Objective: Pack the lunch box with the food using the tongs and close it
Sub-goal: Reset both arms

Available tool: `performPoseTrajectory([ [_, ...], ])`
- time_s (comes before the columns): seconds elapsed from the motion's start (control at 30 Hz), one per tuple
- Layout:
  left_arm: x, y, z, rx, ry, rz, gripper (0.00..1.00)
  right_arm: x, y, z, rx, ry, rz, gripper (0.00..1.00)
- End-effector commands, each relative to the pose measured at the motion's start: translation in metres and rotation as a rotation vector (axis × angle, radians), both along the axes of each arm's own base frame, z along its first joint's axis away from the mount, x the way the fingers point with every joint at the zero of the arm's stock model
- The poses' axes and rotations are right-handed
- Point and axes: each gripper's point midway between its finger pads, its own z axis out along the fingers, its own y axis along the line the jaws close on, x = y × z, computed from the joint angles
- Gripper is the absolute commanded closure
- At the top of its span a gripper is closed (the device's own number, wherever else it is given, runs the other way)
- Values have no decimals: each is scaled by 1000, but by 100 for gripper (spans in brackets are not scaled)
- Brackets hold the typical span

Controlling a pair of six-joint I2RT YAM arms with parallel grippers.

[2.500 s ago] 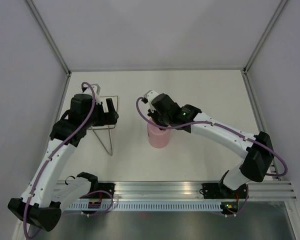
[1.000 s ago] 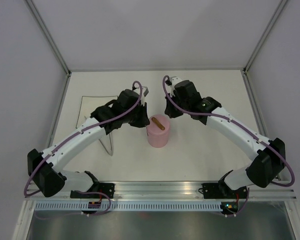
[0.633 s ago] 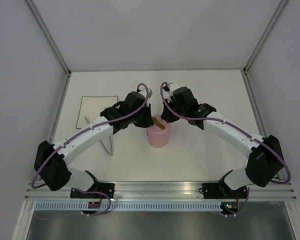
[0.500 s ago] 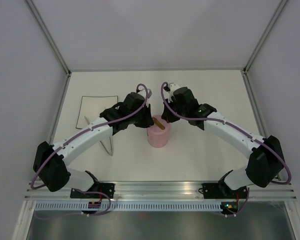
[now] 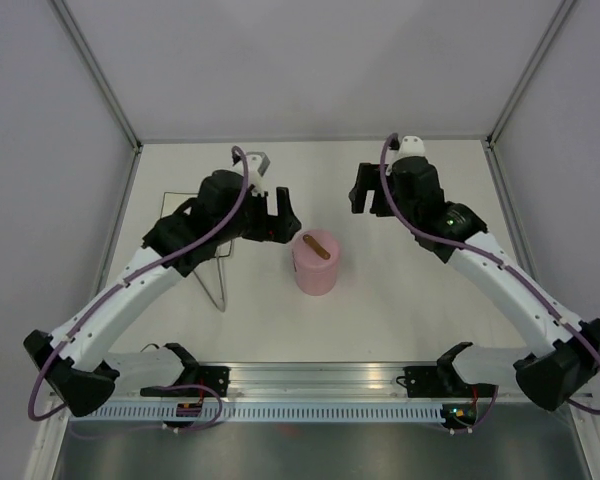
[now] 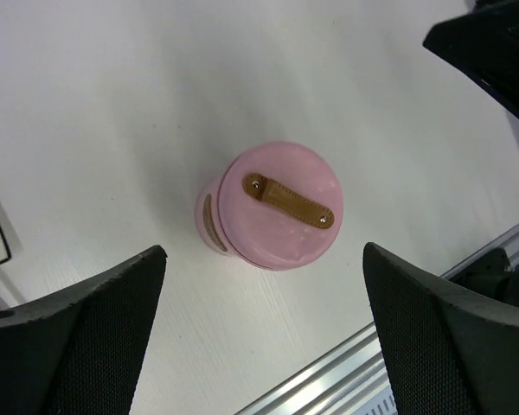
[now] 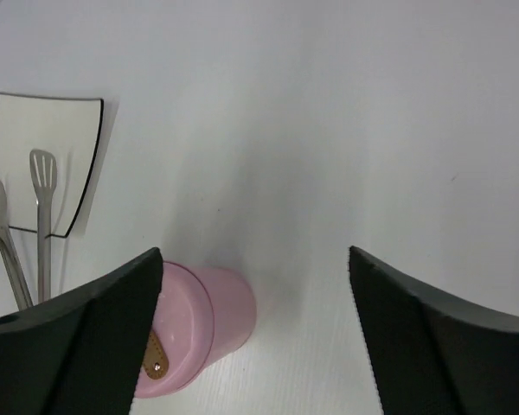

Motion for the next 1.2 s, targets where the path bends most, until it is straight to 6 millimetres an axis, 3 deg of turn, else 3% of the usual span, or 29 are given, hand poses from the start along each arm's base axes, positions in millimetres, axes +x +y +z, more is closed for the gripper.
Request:
performPoseTrajectory([
  [0.0,14,35,53,-31,-117,93,0,-6,-30,65,87,-170,-132,2],
  [0.07,25,57,62,-46,-120,152,0,-19,-37,75,116,-202,-123,2],
  [0.27,39,88,59,-120,-85,243,0,-50,-60,84,162,-285,-135,2],
  [0.4,42,111,52,-180,-95,334,0,-66,-78,56,127,-263,-169,2],
  [0.43,36,115,58,-195,-124,344,0,-69,-79,52,131,-263,-170,2],
  [0.47,33,116,48,-189,-116,349,0,-76,-84,40,139,-257,-179,2],
  [0.53,22,122,51,-191,-150,349,0,-85,-92,38,176,-286,-199,2],
  [0.57,18,123,38,-174,-135,346,0,-88,-92,23,180,-269,-201,2],
  [0.67,-1,132,25,-152,-160,340,0,-100,-94,13,245,-291,-188,2],
  [0.73,-10,138,18,-162,-169,369,0,-109,-95,19,310,-332,-172,2],
  [0.83,-23,155,16,-184,-253,437,0,-117,-92,14,347,-361,-138,2],
  [0.87,-25,159,5,-174,-254,450,0,-117,-92,6,344,-351,-137,2],
  [0.93,-36,168,9,-194,-310,479,0,-120,-94,2,358,-353,-144,2],
  [0.97,-38,170,2,-196,-306,487,0,-121,-93,-3,353,-344,-139,2],
  [1.17,-55,168,2,-223,-358,436,0,-125,-97,-5,356,-337,-149,2],
])
